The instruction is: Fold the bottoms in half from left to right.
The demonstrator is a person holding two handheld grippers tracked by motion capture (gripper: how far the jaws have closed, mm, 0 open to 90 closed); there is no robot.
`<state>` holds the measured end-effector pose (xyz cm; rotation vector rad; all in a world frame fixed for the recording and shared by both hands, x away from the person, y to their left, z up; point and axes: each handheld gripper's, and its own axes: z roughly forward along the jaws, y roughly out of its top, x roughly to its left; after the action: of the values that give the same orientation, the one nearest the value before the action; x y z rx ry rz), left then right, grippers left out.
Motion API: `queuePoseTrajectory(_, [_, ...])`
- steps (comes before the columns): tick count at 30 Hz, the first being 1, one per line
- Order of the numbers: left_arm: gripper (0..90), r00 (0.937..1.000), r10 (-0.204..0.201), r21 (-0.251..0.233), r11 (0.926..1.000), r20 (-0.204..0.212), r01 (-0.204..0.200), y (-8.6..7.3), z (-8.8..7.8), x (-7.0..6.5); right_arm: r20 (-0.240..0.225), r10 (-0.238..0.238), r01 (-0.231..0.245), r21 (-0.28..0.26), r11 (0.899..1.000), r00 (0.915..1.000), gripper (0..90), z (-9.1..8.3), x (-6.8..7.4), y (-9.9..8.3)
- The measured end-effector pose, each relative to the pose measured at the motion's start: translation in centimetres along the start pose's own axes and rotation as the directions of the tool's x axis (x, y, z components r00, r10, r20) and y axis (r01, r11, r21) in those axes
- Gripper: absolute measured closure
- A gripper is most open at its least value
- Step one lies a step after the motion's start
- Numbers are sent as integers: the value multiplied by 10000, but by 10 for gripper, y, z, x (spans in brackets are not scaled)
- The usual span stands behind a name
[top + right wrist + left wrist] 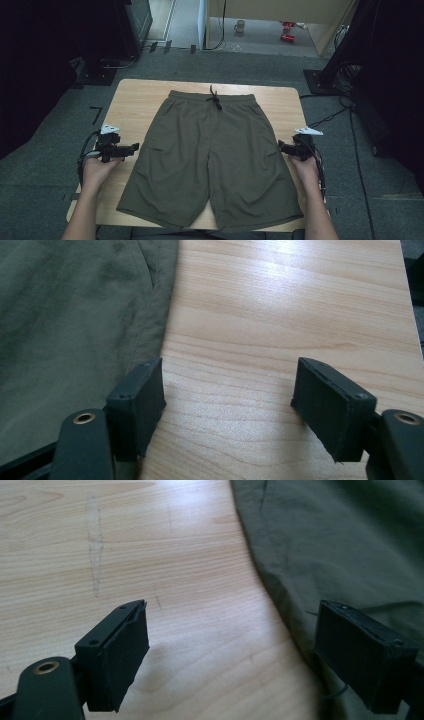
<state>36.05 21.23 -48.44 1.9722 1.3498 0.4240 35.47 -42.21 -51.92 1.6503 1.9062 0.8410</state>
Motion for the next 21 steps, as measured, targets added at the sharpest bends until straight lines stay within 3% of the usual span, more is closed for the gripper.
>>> queuePoseTrajectory(4, [149, 9996, 227, -206, 9995, 169, -223, -3, -10, -9, -58, 33, -32, 170, 9999, 10000, 311, -1, 1, 2])
queuePoseTrajectory(8, [149, 9987, 395, -186, 9991, 324, -390, -8, -15, -19, -62, 64, -64, -79, 9999, 10000, 320, -6, 1, 5])
queuePoseTrajectory(10, [150, 9986, 337, -158, 9993, 419, -330, -9, -16, -20, -92, 130, -132, -164, 9998, 9999, 320, -9, 1, 6])
queuePoseTrajectory(13, [160, 9964, -166, -92, 9998, 833, 174, -15, -20, -29, -169, 147, -150, -179, 9997, 9997, 326, -10, 3, 7])
queuePoseTrajectory(21, [227, 9966, 440, -176, 9989, 700, -429, -32, -34, -46, -471, -37, 19, -373, 9993, 9989, 353, -14, 15, 13])
